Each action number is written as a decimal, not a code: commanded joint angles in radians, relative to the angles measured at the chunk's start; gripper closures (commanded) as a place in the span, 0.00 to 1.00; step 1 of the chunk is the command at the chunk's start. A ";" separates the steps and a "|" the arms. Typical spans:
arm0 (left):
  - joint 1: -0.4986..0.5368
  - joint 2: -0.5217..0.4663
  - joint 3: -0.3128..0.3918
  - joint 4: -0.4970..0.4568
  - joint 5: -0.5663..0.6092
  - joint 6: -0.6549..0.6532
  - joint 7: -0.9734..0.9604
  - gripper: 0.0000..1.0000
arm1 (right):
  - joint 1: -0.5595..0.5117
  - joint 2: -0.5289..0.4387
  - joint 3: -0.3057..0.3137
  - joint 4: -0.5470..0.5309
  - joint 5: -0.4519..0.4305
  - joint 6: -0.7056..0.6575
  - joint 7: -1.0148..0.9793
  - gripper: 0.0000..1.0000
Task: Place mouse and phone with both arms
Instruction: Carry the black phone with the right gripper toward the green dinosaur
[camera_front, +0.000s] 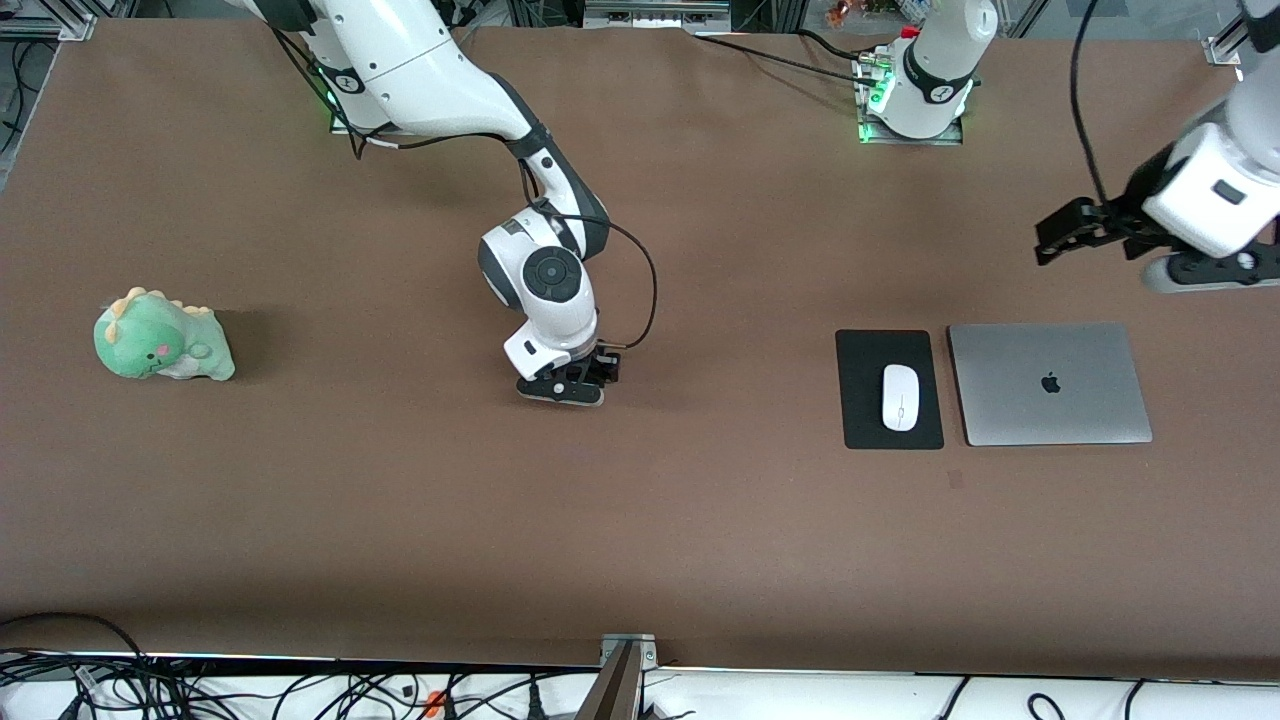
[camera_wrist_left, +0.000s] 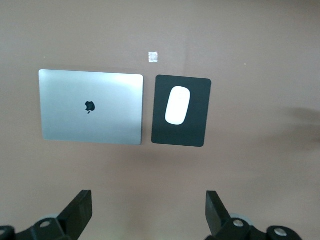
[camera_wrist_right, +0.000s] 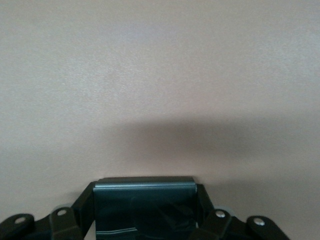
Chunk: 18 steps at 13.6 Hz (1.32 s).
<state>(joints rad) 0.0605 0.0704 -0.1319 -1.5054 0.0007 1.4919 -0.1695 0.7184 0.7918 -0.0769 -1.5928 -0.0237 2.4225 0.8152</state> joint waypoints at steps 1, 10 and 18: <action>-0.025 -0.070 0.052 -0.113 -0.021 0.071 0.063 0.00 | -0.043 -0.002 -0.001 0.043 -0.004 -0.098 -0.085 0.61; -0.018 -0.060 0.044 -0.061 -0.019 0.067 0.056 0.00 | -0.365 -0.293 -0.003 -0.264 0.005 -0.121 -0.649 0.63; -0.016 -0.040 0.043 -0.021 -0.019 0.070 0.059 0.00 | -0.551 -0.445 -0.017 -0.710 0.005 0.299 -0.832 0.62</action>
<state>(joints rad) 0.0472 0.0257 -0.0898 -1.5359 -0.0002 1.5592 -0.1293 0.1939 0.4152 -0.1001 -2.2371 -0.0229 2.7029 0.0362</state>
